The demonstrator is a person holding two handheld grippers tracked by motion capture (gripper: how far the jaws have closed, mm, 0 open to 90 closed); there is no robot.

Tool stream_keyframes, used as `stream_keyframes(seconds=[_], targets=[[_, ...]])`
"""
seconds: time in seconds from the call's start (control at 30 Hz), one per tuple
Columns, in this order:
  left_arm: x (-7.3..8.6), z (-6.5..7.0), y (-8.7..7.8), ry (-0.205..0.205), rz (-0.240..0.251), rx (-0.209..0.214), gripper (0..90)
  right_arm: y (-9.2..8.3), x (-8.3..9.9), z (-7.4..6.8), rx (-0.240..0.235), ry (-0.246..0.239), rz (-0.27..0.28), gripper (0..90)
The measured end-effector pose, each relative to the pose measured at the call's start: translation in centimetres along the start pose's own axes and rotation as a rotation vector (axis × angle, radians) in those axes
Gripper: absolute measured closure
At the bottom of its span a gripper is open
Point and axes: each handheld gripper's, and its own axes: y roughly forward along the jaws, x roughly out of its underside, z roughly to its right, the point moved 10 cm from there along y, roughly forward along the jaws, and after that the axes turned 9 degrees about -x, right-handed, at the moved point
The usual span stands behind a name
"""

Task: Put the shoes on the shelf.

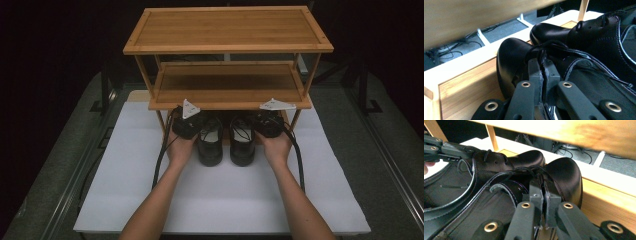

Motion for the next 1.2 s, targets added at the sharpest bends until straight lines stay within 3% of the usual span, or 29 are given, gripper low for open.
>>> stream_keyframes(seconds=[0.13, 0.43, 0.53, 0.63, 0.73, 0.83, 0.9, 0.97, 1.1, 1.2], targets=[[0.1, 0.0, 0.4, -0.018, 0.005, -0.004, 87.3, 0.3, 0.2, 0.0, 0.008, -0.003, -0.006, 86.7], [0.3, -0.1, 0.3, -0.011, 0.007, 0.020, 84.3, 0.5, 0.8, 0.2, 0.018, -0.003, 0.004, 85.4], [0.3, -0.1, 0.2, -0.016, 0.005, 0.027, 78.0, 0.4, 1.0, 0.4, 0.009, 0.019, 0.019, 79.4], [0.3, -0.4, -0.1, -0.025, -0.005, 0.030, 65.6, 0.1, 0.8, 0.2, 0.001, 0.024, 0.029, 70.1], [0.0, -0.7, -1.0, -0.032, 0.003, 0.047, 55.8, -0.5, 0.6, 0.1, 0.002, 0.022, 0.035, 62.4], [0.1, -0.3, -2.3, -0.030, -0.012, 0.090, 49.3, -1.3, 0.6, -0.3, -0.016, 0.023, 0.027, 55.2], [0.5, -0.2, -3.2, -0.010, -0.022, 0.091, 46.0, -1.9, 0.7, -0.8, -0.027, 0.014, 0.020, 51.5], [0.6, -0.1, -4.2, -0.031, -0.014, 0.110, 42.7, -2.7, 0.7, -1.3, -0.031, 0.002, 0.016, 48.6], [1.1, 0.0, -6.3, -0.032, -0.002, 0.125, 37.0, -4.2, 1.2, -2.2, -0.051, -0.006, 0.015, 43.5], [1.6, 0.0, -7.6, -0.002, -0.010, 0.122, 34.1, -5.3, 1.8, -3.0, -0.069, -0.008, 0.012, 40.4]])
